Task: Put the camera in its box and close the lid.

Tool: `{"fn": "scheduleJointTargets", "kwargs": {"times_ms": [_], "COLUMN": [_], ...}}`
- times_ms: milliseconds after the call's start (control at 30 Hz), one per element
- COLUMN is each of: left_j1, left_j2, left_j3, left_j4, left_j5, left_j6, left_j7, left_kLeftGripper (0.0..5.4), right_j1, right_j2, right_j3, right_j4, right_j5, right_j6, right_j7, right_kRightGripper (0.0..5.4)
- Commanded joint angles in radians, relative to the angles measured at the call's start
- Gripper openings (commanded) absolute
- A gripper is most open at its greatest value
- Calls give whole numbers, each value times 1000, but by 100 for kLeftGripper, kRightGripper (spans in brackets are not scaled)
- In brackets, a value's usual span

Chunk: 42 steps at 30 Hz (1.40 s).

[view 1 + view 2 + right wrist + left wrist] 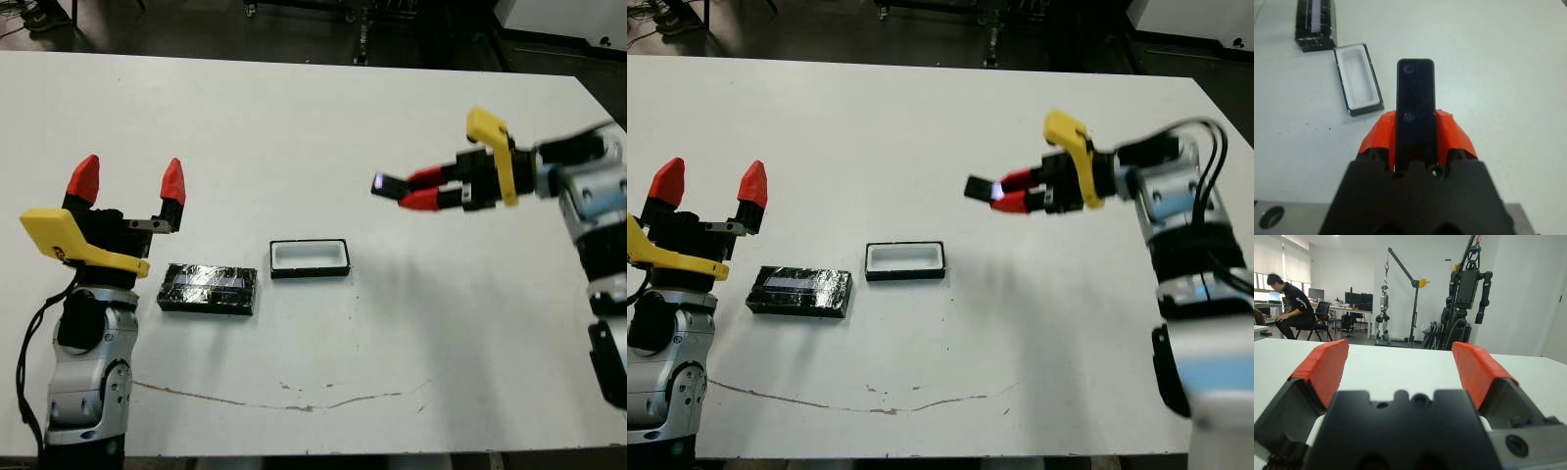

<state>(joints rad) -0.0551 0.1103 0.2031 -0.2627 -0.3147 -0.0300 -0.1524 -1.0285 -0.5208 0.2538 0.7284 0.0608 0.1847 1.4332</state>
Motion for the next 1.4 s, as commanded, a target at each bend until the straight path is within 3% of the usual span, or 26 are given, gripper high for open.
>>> {"fn": "scheduleJointTargets", "kwargs": {"times_ms": [33,167,267,500,833,1167,1400], "left_j1": [7,5,7,8,12,14,18], "left_j2": [3,0,0,1,0,-1,-2], "left_j3": [-1,-2,-4,-4,-6,-10,-10], "left_j4": [1,-2,-8,-10,-5,-7,-5], "left_j5": [-5,-13,-14,-14,-12,-9,-4], "left_j6": [2,6,13,12,7,6,0], "left_j7": [-9,-10,-5,-5,-5,-4,-3], "left_kLeftGripper": [540,540,540,540,540,540,540], "right_j1": [-47,-78,-54,-20,-8,4,-6], "right_j2": [45,106,137,167,177,169,185], "right_j3": [31,55,79,154,190,259,296], "right_j4": [86,132,55,-99,-199,-339,-339], "right_j5": [-42,-73,-95,-137,-148,-179,-192], "right_j6": [-55,-43,-34,88,175,330,338], "right_j7": [8,-1,-17,-8,-32,-41,-63], "right_kRightGripper": [166,166,166,166,166,166,166]}}
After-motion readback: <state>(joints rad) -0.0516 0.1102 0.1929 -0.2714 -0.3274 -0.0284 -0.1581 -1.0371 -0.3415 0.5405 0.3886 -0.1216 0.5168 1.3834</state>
